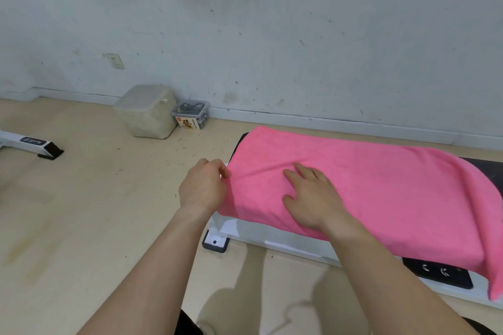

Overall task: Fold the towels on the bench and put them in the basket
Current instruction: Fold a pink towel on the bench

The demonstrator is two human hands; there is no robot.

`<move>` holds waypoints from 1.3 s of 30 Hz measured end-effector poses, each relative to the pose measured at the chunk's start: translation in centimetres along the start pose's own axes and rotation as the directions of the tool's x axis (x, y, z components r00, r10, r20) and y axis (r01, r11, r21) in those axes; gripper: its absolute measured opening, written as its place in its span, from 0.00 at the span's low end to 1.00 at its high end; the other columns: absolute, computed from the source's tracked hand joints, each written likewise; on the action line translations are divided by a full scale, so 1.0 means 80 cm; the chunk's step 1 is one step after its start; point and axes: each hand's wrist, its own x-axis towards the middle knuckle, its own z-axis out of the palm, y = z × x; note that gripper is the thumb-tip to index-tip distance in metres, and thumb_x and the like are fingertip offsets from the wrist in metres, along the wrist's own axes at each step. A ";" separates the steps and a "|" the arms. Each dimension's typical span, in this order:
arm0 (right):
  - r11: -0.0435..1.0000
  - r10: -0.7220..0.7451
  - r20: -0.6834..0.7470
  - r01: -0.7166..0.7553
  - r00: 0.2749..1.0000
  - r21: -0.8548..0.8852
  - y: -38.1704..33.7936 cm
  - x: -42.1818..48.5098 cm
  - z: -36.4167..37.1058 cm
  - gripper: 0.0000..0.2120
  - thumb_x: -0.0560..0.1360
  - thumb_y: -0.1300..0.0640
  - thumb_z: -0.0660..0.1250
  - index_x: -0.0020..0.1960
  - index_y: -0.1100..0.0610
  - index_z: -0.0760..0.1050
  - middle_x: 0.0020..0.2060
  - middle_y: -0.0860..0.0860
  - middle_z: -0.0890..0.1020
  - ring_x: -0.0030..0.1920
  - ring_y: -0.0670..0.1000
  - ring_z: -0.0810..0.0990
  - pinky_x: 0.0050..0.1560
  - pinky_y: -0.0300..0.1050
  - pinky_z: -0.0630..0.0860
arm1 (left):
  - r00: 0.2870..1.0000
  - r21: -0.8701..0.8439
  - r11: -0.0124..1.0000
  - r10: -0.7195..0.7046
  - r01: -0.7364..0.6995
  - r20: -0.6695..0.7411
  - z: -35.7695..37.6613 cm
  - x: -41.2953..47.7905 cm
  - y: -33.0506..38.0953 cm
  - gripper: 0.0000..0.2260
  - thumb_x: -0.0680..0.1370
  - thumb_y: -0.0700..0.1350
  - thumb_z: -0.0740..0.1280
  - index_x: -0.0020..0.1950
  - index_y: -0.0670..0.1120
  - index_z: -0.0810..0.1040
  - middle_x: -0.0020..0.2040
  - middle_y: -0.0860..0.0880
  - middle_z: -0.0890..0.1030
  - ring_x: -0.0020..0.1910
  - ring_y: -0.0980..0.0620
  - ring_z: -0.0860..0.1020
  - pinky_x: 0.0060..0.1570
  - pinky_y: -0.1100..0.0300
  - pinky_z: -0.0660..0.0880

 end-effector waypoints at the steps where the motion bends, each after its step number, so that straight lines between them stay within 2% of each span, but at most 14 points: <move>1: 1.000 0.008 -0.006 -0.008 1.000 -0.007 0.000 -0.002 0.000 0.33 0.78 0.46 0.59 0.81 0.47 0.54 0.81 0.51 0.51 0.79 0.58 0.51 0.78 0.56 0.51 | 0.999 0.005 1.000 0.030 -0.030 -0.011 0.000 -0.003 0.005 0.09 0.78 0.45 0.63 0.53 0.57 0.80 0.56 0.50 0.75 0.58 0.46 0.74 0.50 0.52 0.75; 3: 1.000 0.011 0.012 -0.011 1.000 -0.021 -0.001 -0.005 0.000 0.33 0.79 0.44 0.58 0.81 0.47 0.51 0.81 0.51 0.48 0.80 0.58 0.48 0.78 0.57 0.49 | 0.987 -0.002 0.987 0.159 -0.159 0.023 0.003 -0.009 0.017 0.13 0.80 0.50 0.62 0.64 0.56 0.77 0.66 0.50 0.73 0.66 0.46 0.69 0.59 0.52 0.72; 5: 0.999 0.000 0.055 0.003 0.998 -0.041 -0.002 -0.008 0.002 0.33 0.80 0.42 0.55 0.81 0.46 0.48 0.81 0.51 0.44 0.80 0.58 0.44 0.79 0.59 0.46 | 0.950 -0.008 0.960 0.277 -0.279 0.145 0.012 -0.017 0.028 0.22 0.81 0.55 0.61 0.75 0.55 0.67 0.78 0.49 0.63 0.76 0.46 0.61 0.71 0.52 0.63; 7: 0.998 -0.016 0.077 0.021 0.997 -0.056 -0.002 -0.012 0.005 0.33 0.81 0.41 0.54 0.81 0.46 0.46 0.81 0.50 0.43 0.80 0.57 0.43 0.78 0.59 0.45 | 0.913 0.043 0.950 0.284 -0.309 0.294 0.025 -0.026 0.035 0.29 0.82 0.60 0.56 0.81 0.54 0.53 0.82 0.48 0.49 0.80 0.47 0.49 0.77 0.50 0.51; 9: 0.998 -0.036 0.056 0.039 0.998 -0.056 0.002 -0.016 0.005 0.33 0.80 0.40 0.54 0.81 0.45 0.48 0.81 0.49 0.45 0.80 0.57 0.45 0.79 0.58 0.47 | 0.902 0.119 0.950 0.226 -0.287 0.368 0.034 -0.030 0.038 0.31 0.82 0.63 0.52 0.82 0.54 0.46 0.82 0.49 0.42 0.81 0.46 0.42 0.78 0.46 0.46; 12: 0.998 -0.035 -0.037 0.033 0.999 -0.056 0.010 -0.022 0.003 0.32 0.79 0.39 0.55 0.80 0.44 0.52 0.81 0.48 0.49 0.79 0.56 0.50 0.78 0.55 0.50 | 0.937 0.120 0.961 0.209 -0.250 0.280 0.028 -0.022 0.047 0.29 0.79 0.63 0.57 0.78 0.55 0.59 0.80 0.48 0.56 0.79 0.45 0.56 0.75 0.47 0.57; 15: 0.997 0.012 -0.060 -0.017 0.998 -0.078 0.024 -0.020 0.005 0.34 0.81 0.38 0.51 0.81 0.47 0.44 0.81 0.49 0.43 0.80 0.55 0.44 0.79 0.56 0.45 | 0.948 0.119 0.948 0.274 -0.294 0.161 0.027 0.006 0.059 0.23 0.79 0.60 0.58 0.72 0.52 0.68 0.75 0.49 0.66 0.74 0.45 0.64 0.71 0.49 0.63; 19: 0.994 0.072 -0.046 -0.075 0.996 -0.078 0.044 -0.012 0.013 0.39 0.75 0.32 0.35 0.81 0.48 0.38 0.80 0.51 0.37 0.80 0.55 0.37 0.79 0.56 0.40 | 0.914 0.165 0.919 0.308 -0.357 0.264 0.048 0.055 0.078 0.30 0.82 0.62 0.51 0.82 0.52 0.50 0.82 0.48 0.46 0.81 0.48 0.44 0.78 0.44 0.46; 23: 0.994 0.059 -0.031 -0.062 0.998 -0.092 0.046 -0.004 0.019 0.46 0.65 0.33 0.25 0.80 0.49 0.34 0.79 0.50 0.33 0.79 0.54 0.33 0.77 0.56 0.35 | 0.930 0.178 0.943 0.224 -0.283 0.293 0.066 0.088 0.083 0.33 0.81 0.66 0.46 0.82 0.53 0.43 0.82 0.51 0.40 0.80 0.50 0.41 0.78 0.44 0.42; 25: 0.995 0.043 -0.022 -0.045 0.999 -0.084 0.047 0.002 0.017 0.44 0.68 0.31 0.28 0.80 0.49 0.34 0.79 0.51 0.33 0.79 0.54 0.33 0.77 0.56 0.34 | 0.942 0.177 0.954 0.188 -0.243 0.279 0.070 0.094 0.079 0.34 0.80 0.68 0.46 0.82 0.54 0.44 0.82 0.53 0.40 0.80 0.51 0.41 0.78 0.44 0.44; 28: 0.999 0.029 0.005 -0.029 1.000 -0.027 0.045 0.001 0.006 0.38 0.79 0.34 0.48 0.82 0.50 0.40 0.80 0.51 0.37 0.80 0.53 0.36 0.78 0.56 0.36 | 0.950 0.196 0.954 0.174 -0.228 0.259 0.069 0.097 0.079 0.34 0.79 0.68 0.47 0.82 0.54 0.47 0.82 0.52 0.43 0.81 0.51 0.44 0.77 0.42 0.46; 30: 0.999 0.016 -0.037 -0.015 0.999 0.035 0.044 -0.007 -0.005 0.37 0.80 0.38 0.54 0.82 0.50 0.44 0.81 0.51 0.43 0.80 0.52 0.40 0.79 0.55 0.39 | 0.959 0.239 0.941 0.192 -0.240 0.208 0.064 0.095 0.088 0.33 0.79 0.66 0.51 0.81 0.52 0.52 0.82 0.50 0.49 0.81 0.49 0.49 0.77 0.41 0.48; 33: 0.995 0.021 -0.150 -0.006 0.988 0.101 0.054 -0.024 -0.028 0.34 0.80 0.41 0.57 0.81 0.50 0.50 0.81 0.50 0.50 0.80 0.52 0.48 0.79 0.56 0.43 | 0.943 0.264 0.908 0.296 -0.327 0.151 0.062 0.079 0.126 0.32 0.78 0.61 0.58 0.79 0.50 0.58 0.81 0.48 0.56 0.79 0.47 0.55 0.77 0.42 0.51; 39: 0.974 0.194 -0.307 -0.146 0.932 0.173 0.129 -0.087 -0.060 0.30 0.77 0.44 0.61 0.77 0.50 0.62 0.77 0.51 0.63 0.76 0.54 0.61 0.77 0.54 0.55 | 0.829 0.096 0.833 0.516 -0.544 0.217 0.084 0.015 0.247 0.28 0.78 0.56 0.62 0.76 0.48 0.65 0.76 0.47 0.66 0.73 0.45 0.67 0.72 0.48 0.63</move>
